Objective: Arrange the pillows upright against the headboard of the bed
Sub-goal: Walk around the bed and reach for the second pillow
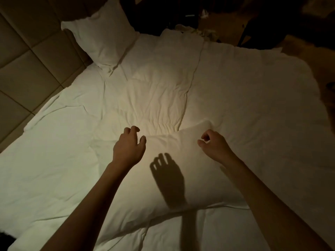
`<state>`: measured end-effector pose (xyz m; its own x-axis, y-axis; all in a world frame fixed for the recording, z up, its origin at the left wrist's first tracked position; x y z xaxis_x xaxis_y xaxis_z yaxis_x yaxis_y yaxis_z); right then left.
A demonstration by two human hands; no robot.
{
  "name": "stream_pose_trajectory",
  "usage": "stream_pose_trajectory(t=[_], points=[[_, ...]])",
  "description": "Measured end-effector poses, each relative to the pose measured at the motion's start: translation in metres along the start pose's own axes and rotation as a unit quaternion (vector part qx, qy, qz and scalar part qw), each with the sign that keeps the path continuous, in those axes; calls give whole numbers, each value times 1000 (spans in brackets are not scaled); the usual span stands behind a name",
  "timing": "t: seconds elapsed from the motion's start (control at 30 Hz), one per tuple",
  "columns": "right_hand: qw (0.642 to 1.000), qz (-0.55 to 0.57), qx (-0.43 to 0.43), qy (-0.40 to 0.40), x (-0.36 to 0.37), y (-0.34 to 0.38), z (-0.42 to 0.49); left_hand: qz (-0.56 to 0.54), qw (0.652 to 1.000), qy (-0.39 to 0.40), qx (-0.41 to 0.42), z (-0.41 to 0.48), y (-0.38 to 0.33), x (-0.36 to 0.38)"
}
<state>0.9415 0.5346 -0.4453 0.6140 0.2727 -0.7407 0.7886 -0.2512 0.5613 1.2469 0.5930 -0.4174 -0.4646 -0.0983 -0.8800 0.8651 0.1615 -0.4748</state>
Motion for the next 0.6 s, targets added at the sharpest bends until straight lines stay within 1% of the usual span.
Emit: stream_pose_trajectory(t=[0.2,0.33,0.43,0.53,0.6], points=[[992,94,84,5,28,-39,35,-54,992,-22,-112,8,58,40],[986,125,111,4,41,-57,52,-52,986,11,-159,6,95,72],[981,140,133,0,52,-70,65,-66,974,32,-215,3,128,92],[979,133,157,-6,63,-87,77,-75,966,49,-242,4,150,109],[977,117,177,-6,72,-101,86,-53,967,51,-245,11,158,117]])
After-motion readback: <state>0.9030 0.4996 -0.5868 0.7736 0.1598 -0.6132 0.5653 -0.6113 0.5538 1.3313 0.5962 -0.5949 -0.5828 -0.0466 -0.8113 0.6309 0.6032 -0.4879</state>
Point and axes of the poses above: each hand's wrist, its own z-axis towards the middle knuckle, its own x-axis out of the palm, y = z × x, the point moved 8 cm from there along z, towards the middle knuckle, and after that the axes turned 7 degrees about x, right-handed, at the moved point
